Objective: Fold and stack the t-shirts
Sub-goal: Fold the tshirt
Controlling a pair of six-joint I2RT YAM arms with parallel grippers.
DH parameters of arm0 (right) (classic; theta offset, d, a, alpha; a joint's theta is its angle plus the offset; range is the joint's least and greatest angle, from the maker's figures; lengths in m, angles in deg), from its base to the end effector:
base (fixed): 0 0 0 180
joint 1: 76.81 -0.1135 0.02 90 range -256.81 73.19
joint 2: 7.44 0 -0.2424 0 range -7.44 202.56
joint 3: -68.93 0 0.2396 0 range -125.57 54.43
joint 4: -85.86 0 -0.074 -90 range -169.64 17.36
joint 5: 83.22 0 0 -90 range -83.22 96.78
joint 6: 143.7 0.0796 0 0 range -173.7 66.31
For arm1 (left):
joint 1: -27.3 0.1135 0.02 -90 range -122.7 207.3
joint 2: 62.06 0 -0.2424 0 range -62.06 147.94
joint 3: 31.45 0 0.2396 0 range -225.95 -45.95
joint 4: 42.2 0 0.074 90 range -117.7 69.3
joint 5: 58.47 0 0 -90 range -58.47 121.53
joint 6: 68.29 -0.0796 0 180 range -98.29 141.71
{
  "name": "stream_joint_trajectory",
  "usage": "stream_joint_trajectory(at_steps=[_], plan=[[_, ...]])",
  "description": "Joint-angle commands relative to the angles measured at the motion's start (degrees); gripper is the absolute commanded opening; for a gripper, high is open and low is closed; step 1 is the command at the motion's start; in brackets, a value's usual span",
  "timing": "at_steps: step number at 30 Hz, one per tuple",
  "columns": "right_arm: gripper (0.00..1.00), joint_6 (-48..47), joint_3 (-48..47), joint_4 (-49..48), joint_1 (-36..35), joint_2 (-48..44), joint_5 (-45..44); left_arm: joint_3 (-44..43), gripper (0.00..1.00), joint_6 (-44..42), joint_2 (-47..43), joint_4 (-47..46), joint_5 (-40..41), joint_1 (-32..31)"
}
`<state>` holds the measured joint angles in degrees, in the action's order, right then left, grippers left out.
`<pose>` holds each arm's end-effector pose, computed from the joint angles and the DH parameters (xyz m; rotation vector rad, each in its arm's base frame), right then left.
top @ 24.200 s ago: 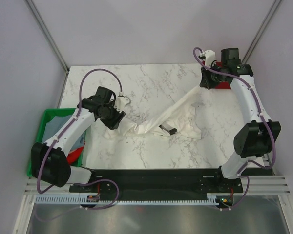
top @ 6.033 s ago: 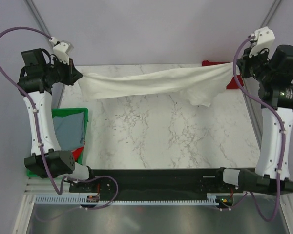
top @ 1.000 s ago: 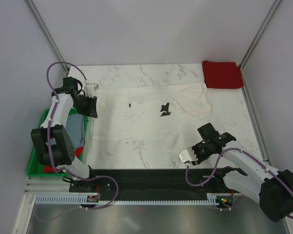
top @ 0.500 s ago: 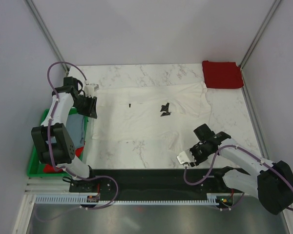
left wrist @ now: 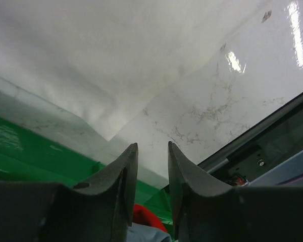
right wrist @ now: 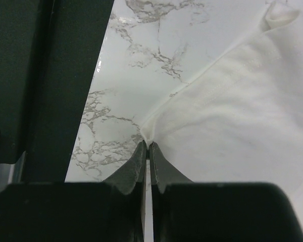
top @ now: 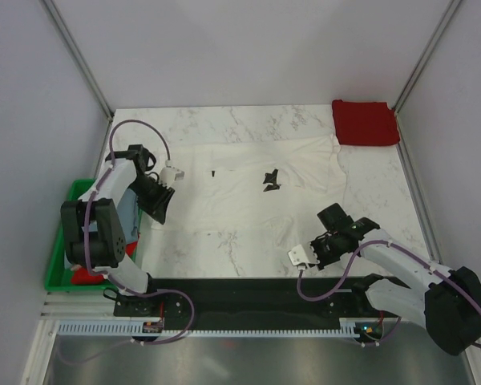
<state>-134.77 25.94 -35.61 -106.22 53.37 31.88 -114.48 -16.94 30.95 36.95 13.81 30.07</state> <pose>0.1266 0.1101 0.1098 -2.2688 1.4866 0.4019 0.2718 -0.0111 0.1642 0.9238 2.8417 -0.4277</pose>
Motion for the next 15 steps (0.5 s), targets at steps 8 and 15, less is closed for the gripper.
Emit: stream_joint_trajectory(at_steps=[8, 15], plan=[[0.08, 4.4, -1.1, -1.6, -0.7, -0.3, -0.1, 5.1, 0.42, -3.4, 2.9, -2.6, 5.4, 0.2], [0.08, 6.0, -0.5, -1.6, -0.9, -1.0, -0.1, 7.3, 0.43, -2.0, 4.6, -6.7, 6.8, 0.1]])
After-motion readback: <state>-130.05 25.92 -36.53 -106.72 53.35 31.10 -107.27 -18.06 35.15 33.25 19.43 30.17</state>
